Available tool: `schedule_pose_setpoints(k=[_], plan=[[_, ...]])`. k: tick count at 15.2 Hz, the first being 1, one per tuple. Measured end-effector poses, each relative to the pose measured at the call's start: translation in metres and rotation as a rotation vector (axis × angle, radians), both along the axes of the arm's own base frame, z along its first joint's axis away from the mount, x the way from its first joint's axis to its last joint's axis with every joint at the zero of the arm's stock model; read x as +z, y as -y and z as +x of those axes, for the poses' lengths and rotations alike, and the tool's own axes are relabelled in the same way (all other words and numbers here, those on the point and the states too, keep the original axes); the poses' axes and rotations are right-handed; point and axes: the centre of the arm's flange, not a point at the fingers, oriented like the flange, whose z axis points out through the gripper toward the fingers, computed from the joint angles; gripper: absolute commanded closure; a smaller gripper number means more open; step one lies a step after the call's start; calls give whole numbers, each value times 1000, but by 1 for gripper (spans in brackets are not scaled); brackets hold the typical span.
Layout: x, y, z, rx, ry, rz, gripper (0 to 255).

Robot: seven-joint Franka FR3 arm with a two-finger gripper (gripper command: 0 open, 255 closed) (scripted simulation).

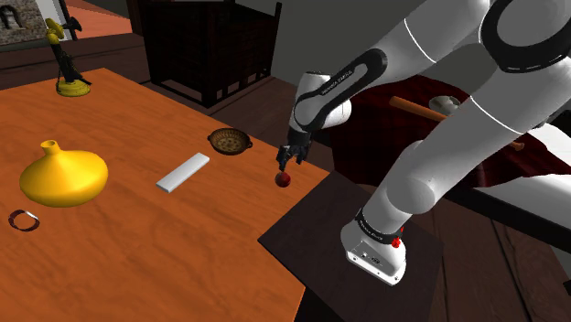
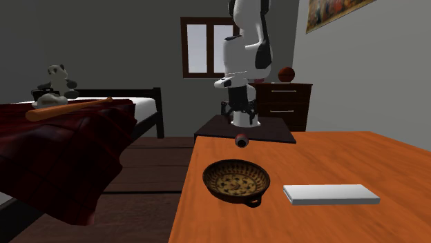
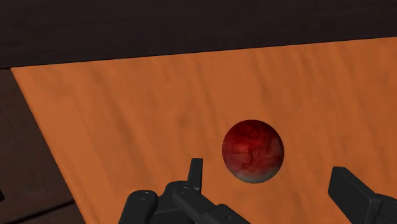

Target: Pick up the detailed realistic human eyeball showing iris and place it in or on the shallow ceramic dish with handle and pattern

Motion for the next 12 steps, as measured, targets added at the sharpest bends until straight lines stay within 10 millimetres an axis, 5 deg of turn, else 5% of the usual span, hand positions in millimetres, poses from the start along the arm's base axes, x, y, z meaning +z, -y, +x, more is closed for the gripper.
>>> schedule_pose_setpoints(k=[9, 12], plan=[[-62, -1, 2, -7, 3, 17, 0], [-69, -2, 2, -7, 3, 16, 0]])
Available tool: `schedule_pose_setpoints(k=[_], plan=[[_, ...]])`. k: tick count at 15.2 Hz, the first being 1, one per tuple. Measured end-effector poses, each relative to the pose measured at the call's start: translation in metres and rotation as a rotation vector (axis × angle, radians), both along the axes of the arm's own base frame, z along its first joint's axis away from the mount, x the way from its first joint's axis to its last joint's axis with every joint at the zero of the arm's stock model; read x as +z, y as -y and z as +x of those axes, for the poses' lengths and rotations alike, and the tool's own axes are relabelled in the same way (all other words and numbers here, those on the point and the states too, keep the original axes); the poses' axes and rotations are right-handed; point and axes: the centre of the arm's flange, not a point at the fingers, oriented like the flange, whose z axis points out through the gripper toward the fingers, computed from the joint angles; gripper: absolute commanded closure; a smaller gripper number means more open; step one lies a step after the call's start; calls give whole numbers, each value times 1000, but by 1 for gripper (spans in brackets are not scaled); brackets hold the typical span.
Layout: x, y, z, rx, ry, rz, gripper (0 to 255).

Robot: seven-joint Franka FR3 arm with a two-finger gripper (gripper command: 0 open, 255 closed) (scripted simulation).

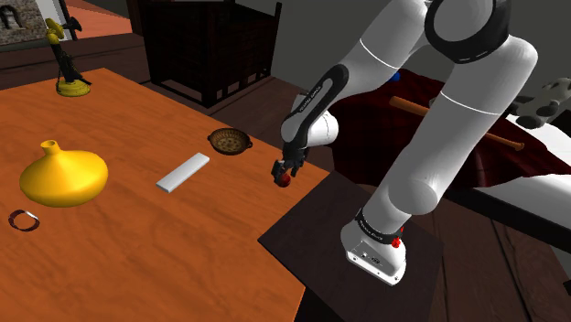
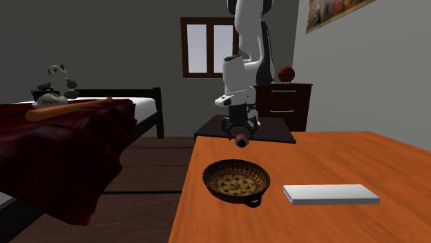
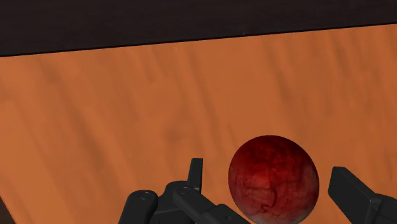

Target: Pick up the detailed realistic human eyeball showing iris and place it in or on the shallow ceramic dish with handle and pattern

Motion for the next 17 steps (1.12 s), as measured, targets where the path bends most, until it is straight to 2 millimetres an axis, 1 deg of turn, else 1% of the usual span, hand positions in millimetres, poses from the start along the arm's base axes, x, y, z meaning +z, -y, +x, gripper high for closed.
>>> schedule_pose_setpoints(k=[4, 5, 15, 17], plan=[[-1, 0, 0, 0, 0, 0, 0], [-1, 0, 0, 0, 0, 0, 255], [-1, 0, 0, 0, 0, 0, 255], [6, -1, 0, 0, 0, 0, 255]])
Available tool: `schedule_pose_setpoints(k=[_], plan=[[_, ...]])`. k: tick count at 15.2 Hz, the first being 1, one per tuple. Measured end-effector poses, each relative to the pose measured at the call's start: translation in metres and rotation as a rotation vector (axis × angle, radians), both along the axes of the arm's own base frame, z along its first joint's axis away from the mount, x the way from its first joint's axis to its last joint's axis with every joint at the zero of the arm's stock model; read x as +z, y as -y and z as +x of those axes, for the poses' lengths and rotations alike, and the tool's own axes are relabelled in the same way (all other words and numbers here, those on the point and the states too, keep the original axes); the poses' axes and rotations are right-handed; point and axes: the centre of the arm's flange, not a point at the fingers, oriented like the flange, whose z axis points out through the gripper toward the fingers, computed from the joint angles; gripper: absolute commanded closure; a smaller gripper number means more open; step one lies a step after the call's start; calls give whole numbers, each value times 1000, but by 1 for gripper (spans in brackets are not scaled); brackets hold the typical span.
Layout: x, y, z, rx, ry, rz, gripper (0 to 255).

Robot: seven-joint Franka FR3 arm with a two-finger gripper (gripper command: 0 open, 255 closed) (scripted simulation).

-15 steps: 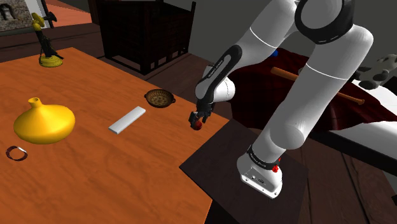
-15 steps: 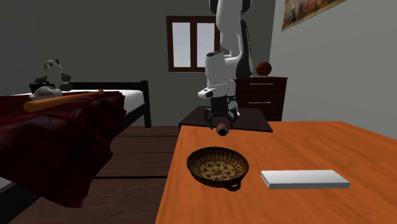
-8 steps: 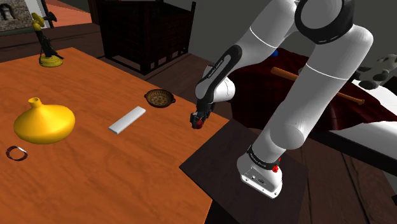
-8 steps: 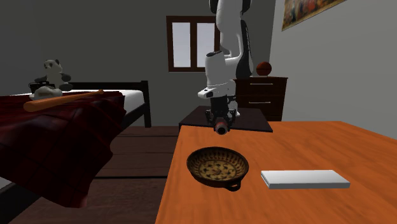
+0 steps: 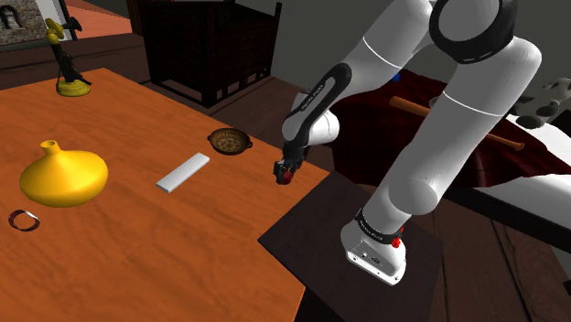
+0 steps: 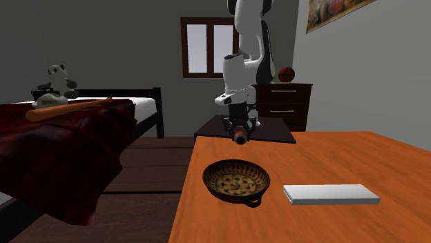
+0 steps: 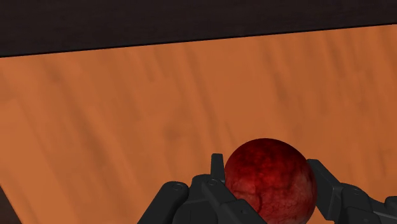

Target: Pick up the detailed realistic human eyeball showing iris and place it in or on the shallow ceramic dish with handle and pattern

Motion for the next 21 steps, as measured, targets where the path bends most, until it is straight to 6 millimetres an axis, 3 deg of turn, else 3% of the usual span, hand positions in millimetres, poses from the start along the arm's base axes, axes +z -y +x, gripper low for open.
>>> schedule_pose_setpoints(k=[21], plan=[[108, 0, 0, 0, 1, 0, 255]])
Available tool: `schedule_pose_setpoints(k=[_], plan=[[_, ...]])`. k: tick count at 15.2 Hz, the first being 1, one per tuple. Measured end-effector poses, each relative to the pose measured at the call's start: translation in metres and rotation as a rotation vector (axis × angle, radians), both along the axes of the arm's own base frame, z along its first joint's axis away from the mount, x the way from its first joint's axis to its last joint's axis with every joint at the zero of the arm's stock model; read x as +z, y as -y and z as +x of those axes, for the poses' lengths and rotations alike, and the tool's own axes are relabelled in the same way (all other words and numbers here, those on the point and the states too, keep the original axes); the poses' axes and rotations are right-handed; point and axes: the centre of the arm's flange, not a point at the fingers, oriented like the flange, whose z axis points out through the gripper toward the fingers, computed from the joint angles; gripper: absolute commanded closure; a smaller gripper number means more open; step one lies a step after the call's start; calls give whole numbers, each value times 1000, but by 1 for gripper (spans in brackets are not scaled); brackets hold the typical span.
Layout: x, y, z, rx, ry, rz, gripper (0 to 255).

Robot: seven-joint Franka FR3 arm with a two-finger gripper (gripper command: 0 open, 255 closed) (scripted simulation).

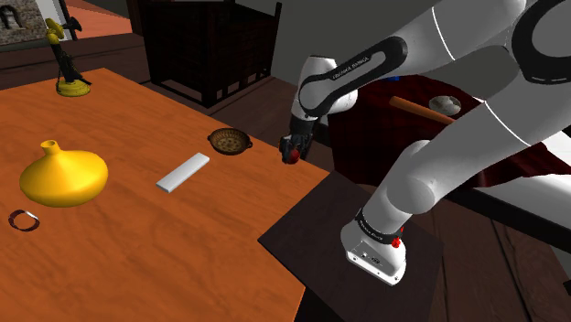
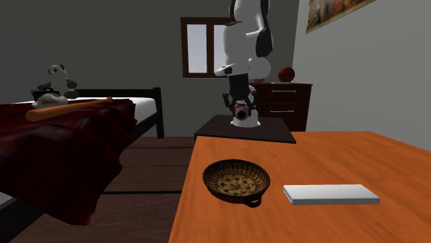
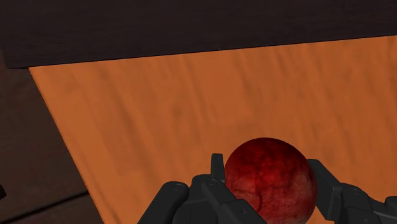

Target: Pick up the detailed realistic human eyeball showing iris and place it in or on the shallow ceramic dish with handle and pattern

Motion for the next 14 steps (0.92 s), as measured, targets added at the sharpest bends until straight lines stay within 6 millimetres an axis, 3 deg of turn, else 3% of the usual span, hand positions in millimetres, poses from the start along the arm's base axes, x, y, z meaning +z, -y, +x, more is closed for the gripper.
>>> schedule_pose_setpoints(k=[4, 14], plan=[[6, 0, 37, 0, 0, 0, 255], [7, -8, 172, 0, -1, 0, 255]])
